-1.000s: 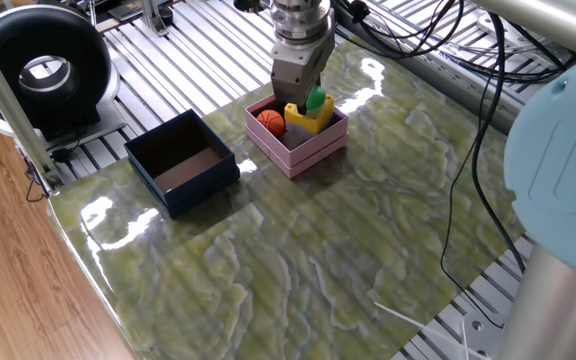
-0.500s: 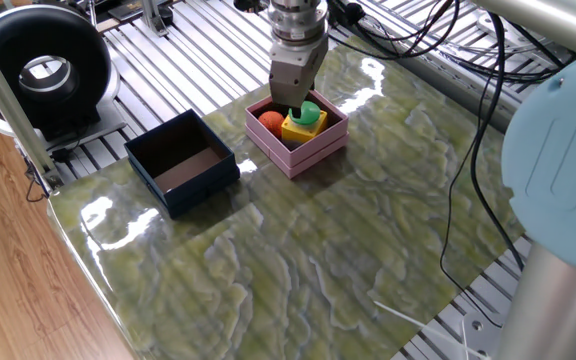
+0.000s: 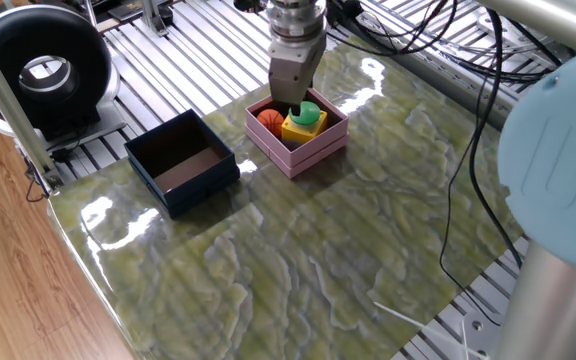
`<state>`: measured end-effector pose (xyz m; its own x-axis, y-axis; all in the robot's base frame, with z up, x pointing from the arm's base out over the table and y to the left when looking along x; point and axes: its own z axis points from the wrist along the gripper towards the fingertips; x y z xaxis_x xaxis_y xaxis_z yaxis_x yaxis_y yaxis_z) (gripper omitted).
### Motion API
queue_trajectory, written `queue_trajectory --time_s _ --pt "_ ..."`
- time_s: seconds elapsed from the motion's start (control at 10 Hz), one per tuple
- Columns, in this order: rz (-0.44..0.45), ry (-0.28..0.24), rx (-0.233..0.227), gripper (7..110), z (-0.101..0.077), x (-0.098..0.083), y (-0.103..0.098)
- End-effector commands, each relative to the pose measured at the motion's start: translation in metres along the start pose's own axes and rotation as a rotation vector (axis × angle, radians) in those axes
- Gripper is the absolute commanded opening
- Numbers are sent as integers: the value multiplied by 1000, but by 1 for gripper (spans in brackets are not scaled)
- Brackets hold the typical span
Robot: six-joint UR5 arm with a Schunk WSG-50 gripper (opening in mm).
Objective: Move an object from one box to another
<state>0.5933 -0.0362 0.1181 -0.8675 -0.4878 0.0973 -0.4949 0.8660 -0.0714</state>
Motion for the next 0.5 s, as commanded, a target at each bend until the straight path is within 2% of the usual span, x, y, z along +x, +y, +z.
queue_trajectory --time_s 0.0,0.2,0.4 --pt "22 -10 -43 66 -19 -28 13" --pt "48 -22 -40 66 -21 -54 33" --pt "106 -20 -37 66 -15 -71 61"
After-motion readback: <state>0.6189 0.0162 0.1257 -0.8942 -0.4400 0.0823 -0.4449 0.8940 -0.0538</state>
